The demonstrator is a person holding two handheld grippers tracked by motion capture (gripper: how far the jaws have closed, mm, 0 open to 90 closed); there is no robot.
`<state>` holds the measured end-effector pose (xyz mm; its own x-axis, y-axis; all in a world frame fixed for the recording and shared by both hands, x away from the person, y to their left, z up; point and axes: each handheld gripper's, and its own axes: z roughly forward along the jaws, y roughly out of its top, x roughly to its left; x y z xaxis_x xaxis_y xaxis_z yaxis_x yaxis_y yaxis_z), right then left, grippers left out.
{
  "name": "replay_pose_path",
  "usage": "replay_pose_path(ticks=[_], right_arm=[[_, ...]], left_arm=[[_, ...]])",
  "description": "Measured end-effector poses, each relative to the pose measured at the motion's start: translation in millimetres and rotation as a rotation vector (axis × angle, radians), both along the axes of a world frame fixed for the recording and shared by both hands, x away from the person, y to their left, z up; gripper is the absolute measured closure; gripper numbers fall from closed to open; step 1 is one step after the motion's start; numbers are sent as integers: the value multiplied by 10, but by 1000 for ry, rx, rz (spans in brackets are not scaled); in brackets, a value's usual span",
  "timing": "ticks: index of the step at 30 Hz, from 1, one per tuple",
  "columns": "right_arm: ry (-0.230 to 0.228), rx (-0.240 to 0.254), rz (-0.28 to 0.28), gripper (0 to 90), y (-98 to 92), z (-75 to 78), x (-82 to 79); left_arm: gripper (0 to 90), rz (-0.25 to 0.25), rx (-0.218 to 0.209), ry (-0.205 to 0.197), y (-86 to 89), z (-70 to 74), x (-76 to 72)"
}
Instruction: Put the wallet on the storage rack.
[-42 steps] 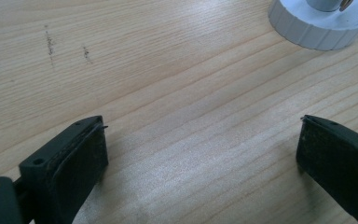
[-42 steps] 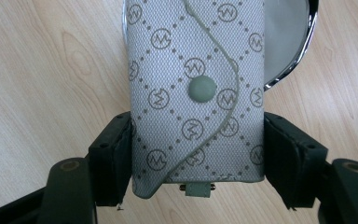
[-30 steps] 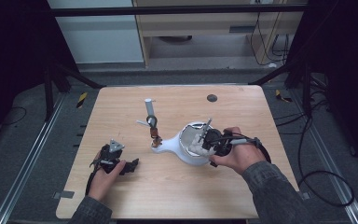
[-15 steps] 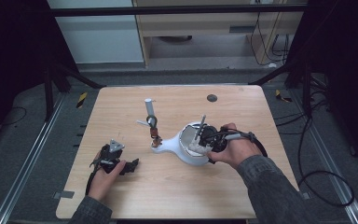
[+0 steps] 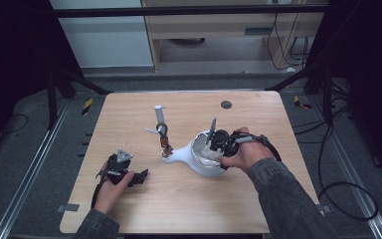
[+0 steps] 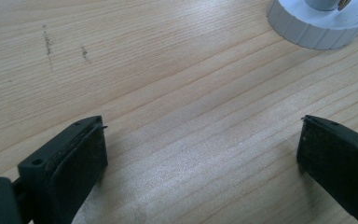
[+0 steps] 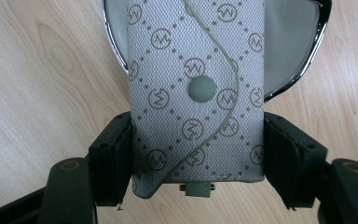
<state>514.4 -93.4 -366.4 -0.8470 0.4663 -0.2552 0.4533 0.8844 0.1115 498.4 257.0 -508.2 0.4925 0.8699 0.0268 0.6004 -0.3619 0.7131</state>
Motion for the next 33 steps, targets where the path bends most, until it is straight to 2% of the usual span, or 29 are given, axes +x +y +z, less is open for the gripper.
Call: replay_pose_path(ticks=[12, 33], right_arm=[[12, -7, -4, 318, 91, -35, 86], [26, 13, -16, 317, 160, -83, 204]], left_arm=[[10, -3, 0, 0, -3, 0, 1], [8, -8, -3, 0, -16, -2, 2]])
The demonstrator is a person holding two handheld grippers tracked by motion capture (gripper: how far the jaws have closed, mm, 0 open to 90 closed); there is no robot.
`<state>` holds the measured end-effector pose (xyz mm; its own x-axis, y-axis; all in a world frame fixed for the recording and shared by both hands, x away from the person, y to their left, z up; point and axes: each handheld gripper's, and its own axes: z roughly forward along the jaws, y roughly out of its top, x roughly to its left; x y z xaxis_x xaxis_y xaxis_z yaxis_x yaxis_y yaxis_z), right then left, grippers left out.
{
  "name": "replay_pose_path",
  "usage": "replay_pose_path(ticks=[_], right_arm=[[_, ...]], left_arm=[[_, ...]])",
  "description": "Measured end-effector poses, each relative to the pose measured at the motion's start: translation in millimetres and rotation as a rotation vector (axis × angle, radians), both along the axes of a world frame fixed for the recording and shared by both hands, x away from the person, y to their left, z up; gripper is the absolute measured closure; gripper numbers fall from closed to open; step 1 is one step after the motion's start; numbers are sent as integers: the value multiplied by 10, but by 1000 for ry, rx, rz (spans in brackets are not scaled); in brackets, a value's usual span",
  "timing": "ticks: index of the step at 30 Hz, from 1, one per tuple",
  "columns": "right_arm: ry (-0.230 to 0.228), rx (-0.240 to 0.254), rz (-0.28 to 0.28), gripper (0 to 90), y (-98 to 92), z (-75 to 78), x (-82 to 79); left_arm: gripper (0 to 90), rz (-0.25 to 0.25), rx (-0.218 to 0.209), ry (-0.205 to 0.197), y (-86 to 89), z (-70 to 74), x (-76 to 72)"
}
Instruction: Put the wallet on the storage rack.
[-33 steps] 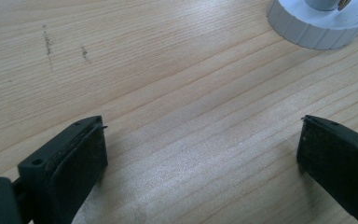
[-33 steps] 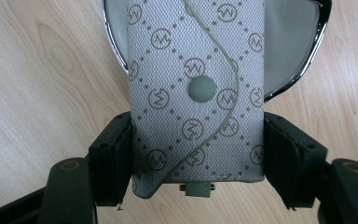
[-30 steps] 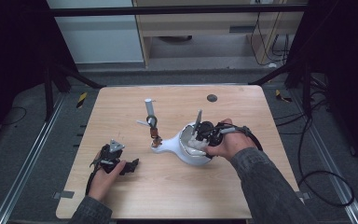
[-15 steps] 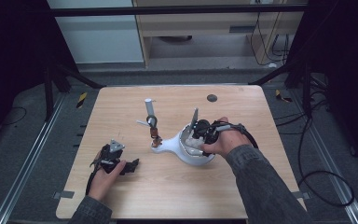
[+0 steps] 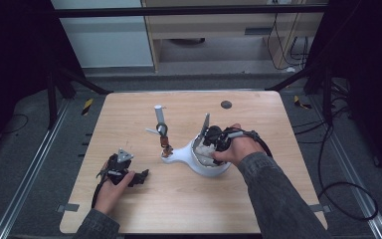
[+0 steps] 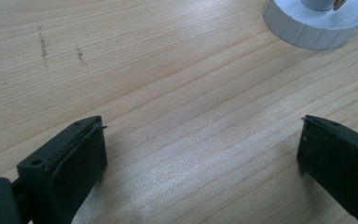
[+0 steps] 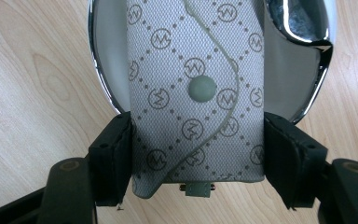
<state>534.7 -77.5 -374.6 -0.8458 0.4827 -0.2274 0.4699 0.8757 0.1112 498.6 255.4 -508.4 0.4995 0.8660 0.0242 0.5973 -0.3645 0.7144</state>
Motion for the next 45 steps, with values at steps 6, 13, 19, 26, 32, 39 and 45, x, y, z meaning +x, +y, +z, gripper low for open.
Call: replay_pose_path(ticks=[6, 13, 19, 26, 32, 39, 45], right_arm=[[13, -2, -11, 317, 9, -34, 48], [20, -3, -11, 317, 37, -85, 105], [20, 10, -16, 317, 36, -94, 133], [26, 13, -14, 315, 61, -124, 144], [15, 27, -21, 304, 77, -127, 151], [-34, 103, -48, 225, 25, -43, 96], [-48, 140, -46, 234, -7, 43, 32]], left_arm=[[7, -5, 0, 0, -7, 0, 5], [7, -6, 1, 1, -8, 1, 5], [7, -7, 1, 0, -11, 1, 5], [7, -9, 1, 0, -13, 1, 5], [7, -9, 1, 0, -15, 1, 4], [7, -10, 2, -1, -15, 0, 4], [7, -9, 2, -1, -15, 0, 3]])
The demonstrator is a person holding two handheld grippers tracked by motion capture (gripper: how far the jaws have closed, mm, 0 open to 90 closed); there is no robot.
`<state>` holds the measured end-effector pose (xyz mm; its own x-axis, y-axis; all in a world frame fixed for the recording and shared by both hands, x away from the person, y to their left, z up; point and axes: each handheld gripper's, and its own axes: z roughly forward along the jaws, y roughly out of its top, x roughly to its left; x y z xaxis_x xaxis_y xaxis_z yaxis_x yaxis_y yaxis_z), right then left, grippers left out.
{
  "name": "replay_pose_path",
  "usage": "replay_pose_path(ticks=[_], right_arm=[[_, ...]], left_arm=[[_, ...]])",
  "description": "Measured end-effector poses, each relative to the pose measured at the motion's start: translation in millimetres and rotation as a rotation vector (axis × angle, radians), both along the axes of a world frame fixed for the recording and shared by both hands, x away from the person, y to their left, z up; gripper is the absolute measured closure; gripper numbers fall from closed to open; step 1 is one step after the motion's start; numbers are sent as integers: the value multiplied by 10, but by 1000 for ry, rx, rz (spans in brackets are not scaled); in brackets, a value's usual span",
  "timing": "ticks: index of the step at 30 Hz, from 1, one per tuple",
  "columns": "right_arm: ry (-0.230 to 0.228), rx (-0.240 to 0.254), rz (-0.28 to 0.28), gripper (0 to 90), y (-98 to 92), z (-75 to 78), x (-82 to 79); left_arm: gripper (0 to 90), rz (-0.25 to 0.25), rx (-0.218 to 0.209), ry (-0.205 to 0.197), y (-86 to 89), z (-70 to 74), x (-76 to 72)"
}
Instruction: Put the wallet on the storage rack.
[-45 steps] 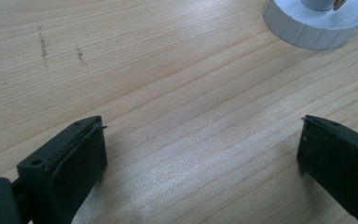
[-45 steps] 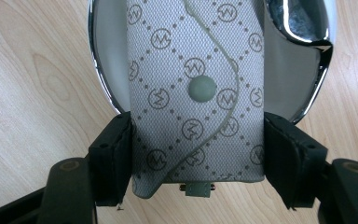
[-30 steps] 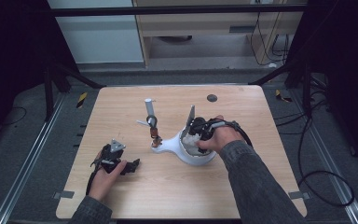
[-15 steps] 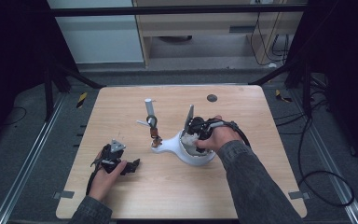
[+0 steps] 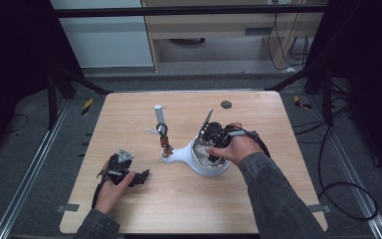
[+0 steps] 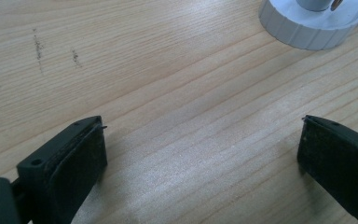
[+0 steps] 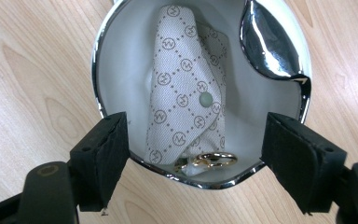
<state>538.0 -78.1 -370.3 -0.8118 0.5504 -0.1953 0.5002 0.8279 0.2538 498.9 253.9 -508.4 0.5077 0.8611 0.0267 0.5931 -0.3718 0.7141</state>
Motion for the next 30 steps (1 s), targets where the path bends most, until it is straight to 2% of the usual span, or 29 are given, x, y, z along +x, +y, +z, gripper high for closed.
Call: replay_pose_path(ticks=[10, 15, 24, 30], right_arm=[[-33, 35, 8, 248, -44, 97, -81], [-44, 80, -3, 241, -106, 138, -112], [-77, 123, -18, 198, -197, 109, -145], [-127, 159, -50, 137, -278, 119, -162]], left_arm=[[7, 3, 0, 0, -1, 0, -2], [5, 6, 0, 1, -2, 0, -3], [3, 7, 0, 1, -2, -1, -2], [3, 9, -1, 1, -3, -2, -3]])
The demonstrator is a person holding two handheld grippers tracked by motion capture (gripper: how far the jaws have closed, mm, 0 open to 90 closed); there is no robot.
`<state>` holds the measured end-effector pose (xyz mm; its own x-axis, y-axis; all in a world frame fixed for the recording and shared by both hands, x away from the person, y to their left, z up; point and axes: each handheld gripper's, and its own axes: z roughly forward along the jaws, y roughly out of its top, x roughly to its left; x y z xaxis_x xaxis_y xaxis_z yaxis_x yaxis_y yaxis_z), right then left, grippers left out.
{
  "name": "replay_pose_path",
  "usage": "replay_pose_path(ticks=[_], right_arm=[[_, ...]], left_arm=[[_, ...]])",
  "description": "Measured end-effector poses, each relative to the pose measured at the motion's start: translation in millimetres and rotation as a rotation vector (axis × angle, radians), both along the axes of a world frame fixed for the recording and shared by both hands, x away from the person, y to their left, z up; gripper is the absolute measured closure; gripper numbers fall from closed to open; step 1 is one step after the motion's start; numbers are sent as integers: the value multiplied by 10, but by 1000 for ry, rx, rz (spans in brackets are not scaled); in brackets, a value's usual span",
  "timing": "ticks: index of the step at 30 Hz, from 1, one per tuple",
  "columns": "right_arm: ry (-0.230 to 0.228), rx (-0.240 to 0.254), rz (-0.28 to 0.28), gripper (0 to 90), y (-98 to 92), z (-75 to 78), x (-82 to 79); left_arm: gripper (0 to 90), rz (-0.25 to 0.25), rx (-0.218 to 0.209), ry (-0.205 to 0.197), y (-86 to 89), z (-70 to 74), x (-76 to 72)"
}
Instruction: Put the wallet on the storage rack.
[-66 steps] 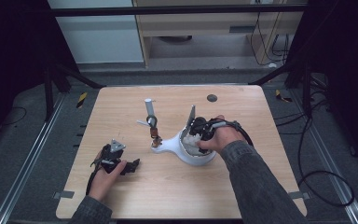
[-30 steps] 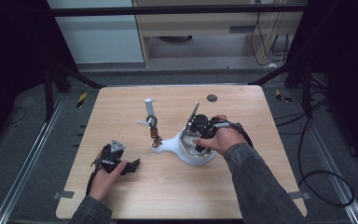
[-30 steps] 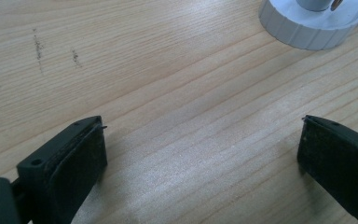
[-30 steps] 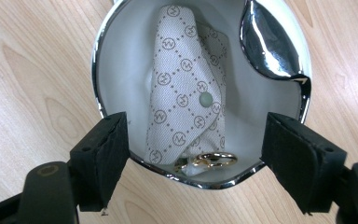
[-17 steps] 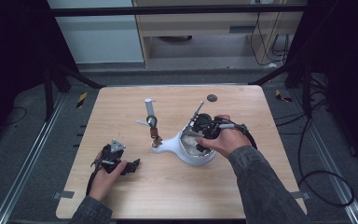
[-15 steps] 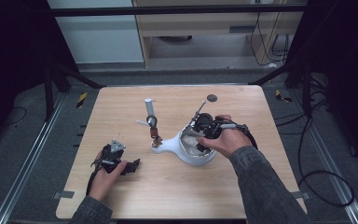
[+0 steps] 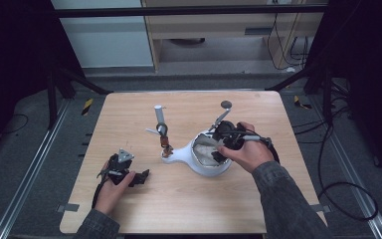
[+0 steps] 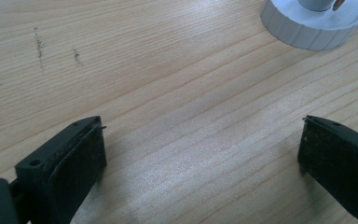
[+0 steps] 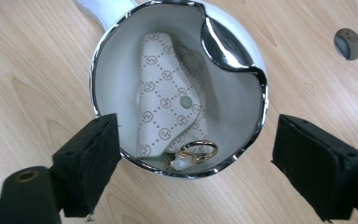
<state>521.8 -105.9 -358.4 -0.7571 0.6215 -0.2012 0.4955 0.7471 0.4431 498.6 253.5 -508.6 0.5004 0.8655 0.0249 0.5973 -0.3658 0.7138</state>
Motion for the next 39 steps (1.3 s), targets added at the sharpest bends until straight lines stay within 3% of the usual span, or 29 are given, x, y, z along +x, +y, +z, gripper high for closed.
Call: replay_pose_path(ticks=[6, 9, 16, 25, 39], right_arm=[[-34, 27, -22, 111, -88, -7, -34], [-73, 31, -33, 91, -134, 0, -40], [-86, 51, -52, 78, -217, 20, -25], [-144, 94, -69, 74, -350, 77, -60], [-179, 181, -178, 69, -709, -7, -147]], left_arm=[[2, -1, -1, 1, -1, 0, 0], [2, -3, 2, 2, 2, 1, 0], [2, -3, 2, 2, 2, 1, 0], [2, -3, 2, 2, 1, 1, 0], [2, -3, 2, 2, 1, 1, -2]])
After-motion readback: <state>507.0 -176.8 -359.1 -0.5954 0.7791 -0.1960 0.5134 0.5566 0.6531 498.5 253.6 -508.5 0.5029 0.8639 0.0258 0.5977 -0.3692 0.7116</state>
